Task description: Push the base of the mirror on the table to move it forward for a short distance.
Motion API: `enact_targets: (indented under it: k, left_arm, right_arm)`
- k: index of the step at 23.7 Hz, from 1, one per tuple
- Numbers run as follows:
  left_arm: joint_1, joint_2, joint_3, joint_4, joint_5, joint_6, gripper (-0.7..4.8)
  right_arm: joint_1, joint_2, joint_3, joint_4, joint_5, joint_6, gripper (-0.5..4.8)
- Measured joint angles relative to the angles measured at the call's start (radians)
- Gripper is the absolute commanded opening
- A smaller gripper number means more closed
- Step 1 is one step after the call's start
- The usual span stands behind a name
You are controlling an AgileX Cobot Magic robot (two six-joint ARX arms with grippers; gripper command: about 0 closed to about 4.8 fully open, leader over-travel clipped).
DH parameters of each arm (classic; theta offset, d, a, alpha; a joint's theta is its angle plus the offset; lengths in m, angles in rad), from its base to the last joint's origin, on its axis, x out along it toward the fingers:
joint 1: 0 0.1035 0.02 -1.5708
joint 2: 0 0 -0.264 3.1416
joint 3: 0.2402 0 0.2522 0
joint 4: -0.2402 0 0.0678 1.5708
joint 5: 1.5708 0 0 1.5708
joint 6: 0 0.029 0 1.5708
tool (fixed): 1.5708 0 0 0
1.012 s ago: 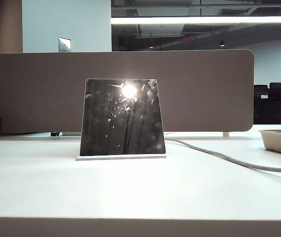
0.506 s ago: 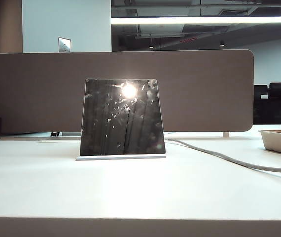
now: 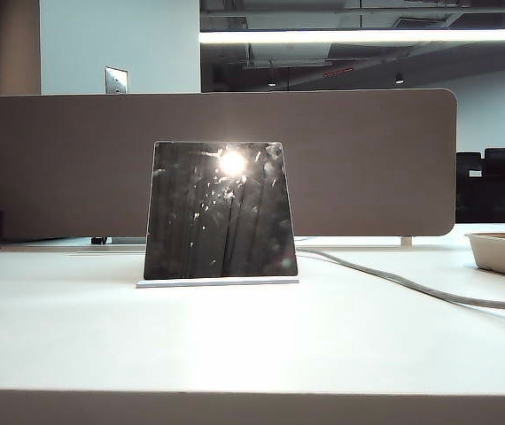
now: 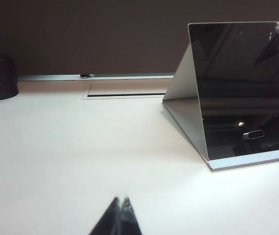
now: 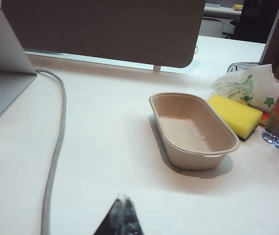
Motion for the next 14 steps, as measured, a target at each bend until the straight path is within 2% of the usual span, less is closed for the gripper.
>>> enact_targets:
  k: [14]
  left_arm:
    - [0.0,0.0,0.0,0.0,0.0,0.0,-0.01]
  right_arm:
    - [-0.001,0.0,0.0,-0.003,0.002,0.027,-0.05]
